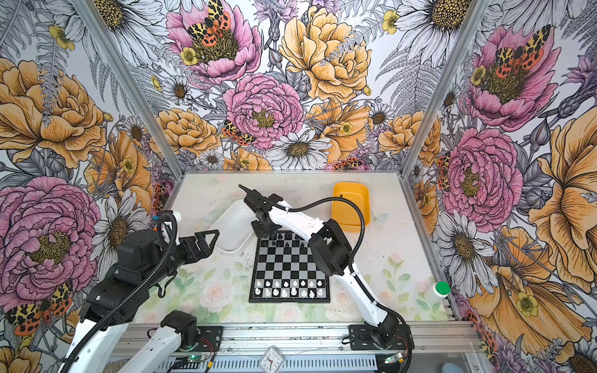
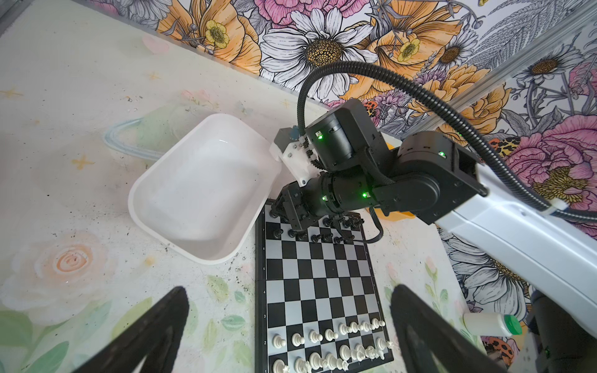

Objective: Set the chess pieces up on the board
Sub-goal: 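Lower the black piece onto a far-row square and open the right gripper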

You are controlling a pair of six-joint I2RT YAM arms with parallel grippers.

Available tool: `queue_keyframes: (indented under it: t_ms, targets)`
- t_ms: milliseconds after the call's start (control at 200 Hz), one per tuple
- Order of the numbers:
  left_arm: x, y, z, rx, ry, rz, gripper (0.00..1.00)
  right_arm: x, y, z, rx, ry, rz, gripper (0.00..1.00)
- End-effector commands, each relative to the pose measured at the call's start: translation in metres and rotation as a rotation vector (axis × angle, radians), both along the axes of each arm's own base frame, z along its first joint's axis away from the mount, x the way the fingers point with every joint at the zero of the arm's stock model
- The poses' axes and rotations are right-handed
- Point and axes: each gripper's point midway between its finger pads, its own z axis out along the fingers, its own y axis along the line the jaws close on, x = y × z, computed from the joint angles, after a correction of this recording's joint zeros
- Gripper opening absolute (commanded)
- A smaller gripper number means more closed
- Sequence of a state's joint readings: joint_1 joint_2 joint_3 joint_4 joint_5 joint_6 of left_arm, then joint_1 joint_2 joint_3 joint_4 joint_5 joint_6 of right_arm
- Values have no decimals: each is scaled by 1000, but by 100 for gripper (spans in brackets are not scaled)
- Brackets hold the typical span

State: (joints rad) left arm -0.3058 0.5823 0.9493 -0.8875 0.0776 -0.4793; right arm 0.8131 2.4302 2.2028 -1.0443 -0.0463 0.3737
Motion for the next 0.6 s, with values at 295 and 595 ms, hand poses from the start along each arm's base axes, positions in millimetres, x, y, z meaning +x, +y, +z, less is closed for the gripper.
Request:
queue_keyframes:
  t_ms: [295, 595]
  targets:
    - [-4, 1, 9, 10, -35, -7, 99, 4, 8, 10, 19, -37, 22, 40]
    - [11, 1, 18, 50, -42, 1, 99, 25, 9, 81, 115, -162, 16, 45]
